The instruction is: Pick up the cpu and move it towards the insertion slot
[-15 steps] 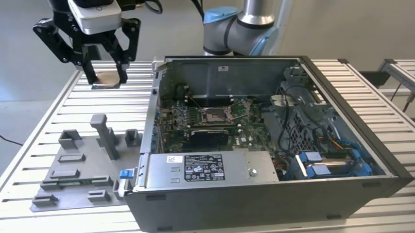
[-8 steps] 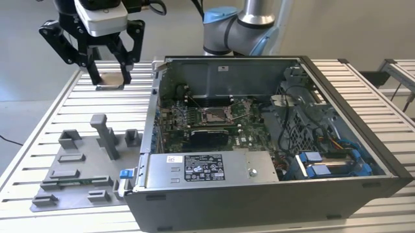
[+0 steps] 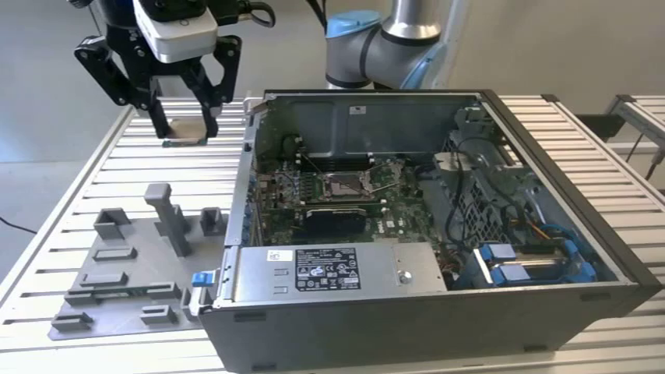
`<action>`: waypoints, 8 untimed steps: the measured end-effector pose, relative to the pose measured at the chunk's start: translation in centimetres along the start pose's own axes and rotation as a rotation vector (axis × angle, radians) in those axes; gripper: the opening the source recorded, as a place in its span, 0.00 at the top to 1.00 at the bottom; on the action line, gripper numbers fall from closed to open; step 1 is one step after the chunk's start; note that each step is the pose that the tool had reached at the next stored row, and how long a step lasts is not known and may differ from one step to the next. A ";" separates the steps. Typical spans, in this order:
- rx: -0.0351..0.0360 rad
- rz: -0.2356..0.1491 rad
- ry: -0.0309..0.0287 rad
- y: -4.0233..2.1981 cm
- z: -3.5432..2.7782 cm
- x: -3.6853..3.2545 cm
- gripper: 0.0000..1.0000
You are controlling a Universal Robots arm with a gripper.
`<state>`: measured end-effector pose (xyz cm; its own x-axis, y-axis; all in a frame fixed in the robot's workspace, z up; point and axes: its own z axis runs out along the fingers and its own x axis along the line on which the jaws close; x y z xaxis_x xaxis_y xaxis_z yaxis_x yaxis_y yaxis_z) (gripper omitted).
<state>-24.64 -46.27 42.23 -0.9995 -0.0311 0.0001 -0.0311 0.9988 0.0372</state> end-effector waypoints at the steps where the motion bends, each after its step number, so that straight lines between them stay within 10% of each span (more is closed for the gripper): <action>1: 0.0000 0.000 0.0000 0.00 0.04 -0.10 1.00; 8: 0.0000 0.000 0.0000 -0.02 0.31 -0.89 1.00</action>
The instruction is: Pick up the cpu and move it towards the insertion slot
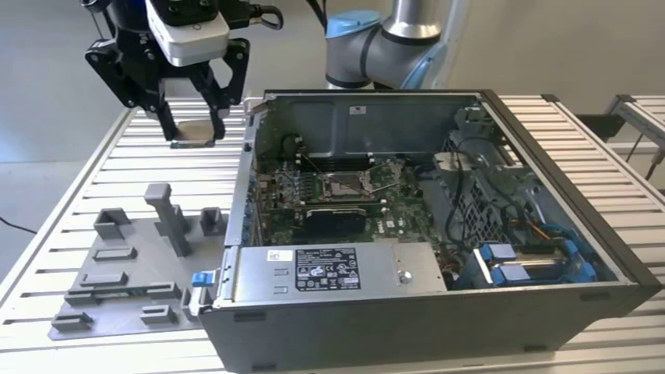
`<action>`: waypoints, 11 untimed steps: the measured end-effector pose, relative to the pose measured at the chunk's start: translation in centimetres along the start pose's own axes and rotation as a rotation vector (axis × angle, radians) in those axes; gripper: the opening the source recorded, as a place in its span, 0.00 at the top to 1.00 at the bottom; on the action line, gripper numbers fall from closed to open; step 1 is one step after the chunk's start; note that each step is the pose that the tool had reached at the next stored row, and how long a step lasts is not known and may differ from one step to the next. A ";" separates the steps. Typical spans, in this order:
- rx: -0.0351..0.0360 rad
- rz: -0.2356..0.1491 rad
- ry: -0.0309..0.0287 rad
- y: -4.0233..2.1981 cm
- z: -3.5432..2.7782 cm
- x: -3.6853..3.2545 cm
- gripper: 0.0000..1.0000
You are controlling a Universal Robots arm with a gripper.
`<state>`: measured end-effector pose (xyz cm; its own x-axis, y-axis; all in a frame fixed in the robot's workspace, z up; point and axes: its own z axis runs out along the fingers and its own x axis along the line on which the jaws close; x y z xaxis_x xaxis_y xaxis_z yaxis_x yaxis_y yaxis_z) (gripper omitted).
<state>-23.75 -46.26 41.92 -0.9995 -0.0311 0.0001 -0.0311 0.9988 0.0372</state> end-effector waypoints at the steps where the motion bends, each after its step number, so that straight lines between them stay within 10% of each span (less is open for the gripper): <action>1: 0.0000 0.000 0.0000 0.00 0.04 -0.15 1.00; 11: 0.0000 0.000 0.0000 0.40 0.62 -3.19 1.00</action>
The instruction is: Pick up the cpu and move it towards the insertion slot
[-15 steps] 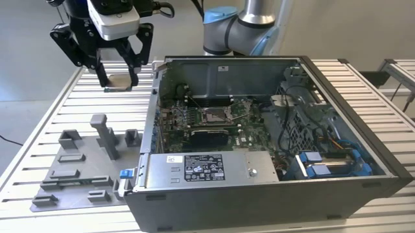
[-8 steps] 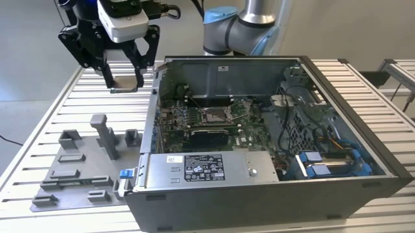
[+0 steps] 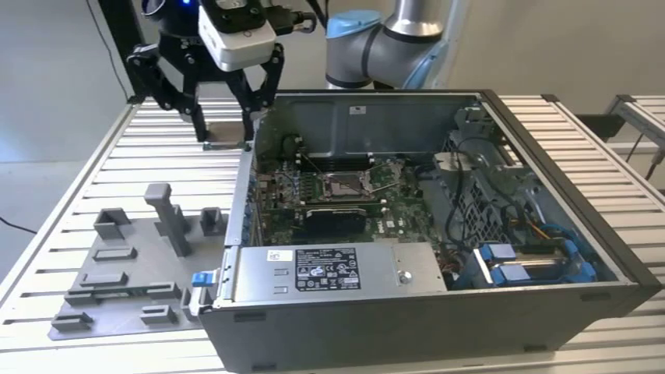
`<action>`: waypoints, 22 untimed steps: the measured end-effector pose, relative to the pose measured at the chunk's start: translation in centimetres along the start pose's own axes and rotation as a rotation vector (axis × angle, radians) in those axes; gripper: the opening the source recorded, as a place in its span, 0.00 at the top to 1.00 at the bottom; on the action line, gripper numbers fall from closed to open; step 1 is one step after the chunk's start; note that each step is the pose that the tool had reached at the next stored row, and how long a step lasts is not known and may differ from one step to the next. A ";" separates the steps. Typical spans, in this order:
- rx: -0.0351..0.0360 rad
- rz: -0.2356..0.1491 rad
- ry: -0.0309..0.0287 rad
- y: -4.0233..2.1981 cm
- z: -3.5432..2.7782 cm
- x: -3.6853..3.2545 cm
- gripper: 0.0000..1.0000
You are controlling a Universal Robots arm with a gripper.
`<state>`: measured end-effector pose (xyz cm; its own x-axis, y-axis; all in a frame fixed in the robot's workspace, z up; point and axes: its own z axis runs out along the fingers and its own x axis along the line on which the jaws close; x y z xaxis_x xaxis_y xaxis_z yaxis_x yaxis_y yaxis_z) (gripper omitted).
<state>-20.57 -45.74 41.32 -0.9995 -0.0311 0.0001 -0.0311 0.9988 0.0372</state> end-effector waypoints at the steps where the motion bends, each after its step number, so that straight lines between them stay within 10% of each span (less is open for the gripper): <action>1: 0.0001 0.000 0.0001 0.09 0.06 -0.47 1.00; 22: 0.0000 0.000 0.0001 1.42 1.42 -7.66 1.00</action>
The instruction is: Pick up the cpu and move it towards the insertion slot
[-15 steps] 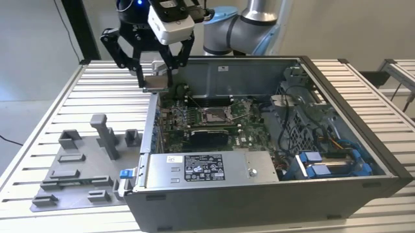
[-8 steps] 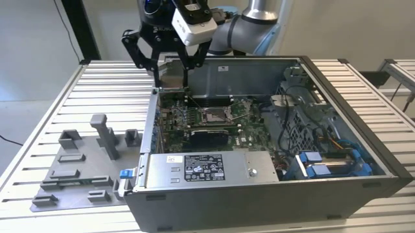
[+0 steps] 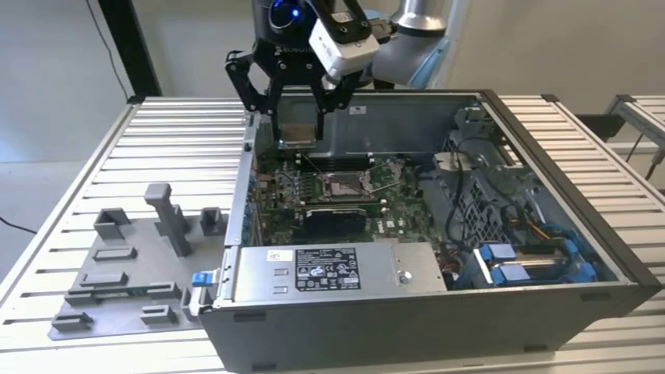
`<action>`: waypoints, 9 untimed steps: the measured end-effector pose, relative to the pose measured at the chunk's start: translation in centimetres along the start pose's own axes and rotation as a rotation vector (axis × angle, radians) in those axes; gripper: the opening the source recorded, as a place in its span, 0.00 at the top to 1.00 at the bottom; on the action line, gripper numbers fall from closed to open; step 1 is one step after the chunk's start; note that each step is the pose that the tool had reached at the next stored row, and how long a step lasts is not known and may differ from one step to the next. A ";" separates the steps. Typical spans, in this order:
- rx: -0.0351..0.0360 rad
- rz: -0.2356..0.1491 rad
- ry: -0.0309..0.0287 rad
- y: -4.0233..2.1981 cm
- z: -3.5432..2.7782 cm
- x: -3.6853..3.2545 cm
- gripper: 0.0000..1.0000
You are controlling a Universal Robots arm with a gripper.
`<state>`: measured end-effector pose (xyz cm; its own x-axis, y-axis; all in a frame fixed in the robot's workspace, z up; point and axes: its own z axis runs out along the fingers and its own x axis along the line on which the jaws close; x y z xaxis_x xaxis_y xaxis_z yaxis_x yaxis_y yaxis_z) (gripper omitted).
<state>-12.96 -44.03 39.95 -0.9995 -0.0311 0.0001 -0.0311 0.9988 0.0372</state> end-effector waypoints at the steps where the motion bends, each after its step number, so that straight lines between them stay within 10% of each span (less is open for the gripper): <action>1: 0.0000 0.000 0.0000 0.05 0.06 -0.27 1.00; 9: 0.0000 0.000 0.0000 0.60 0.70 -2.05 1.00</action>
<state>-10.92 -43.35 39.27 -0.9995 -0.0312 0.0001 -0.0311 0.9988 0.0371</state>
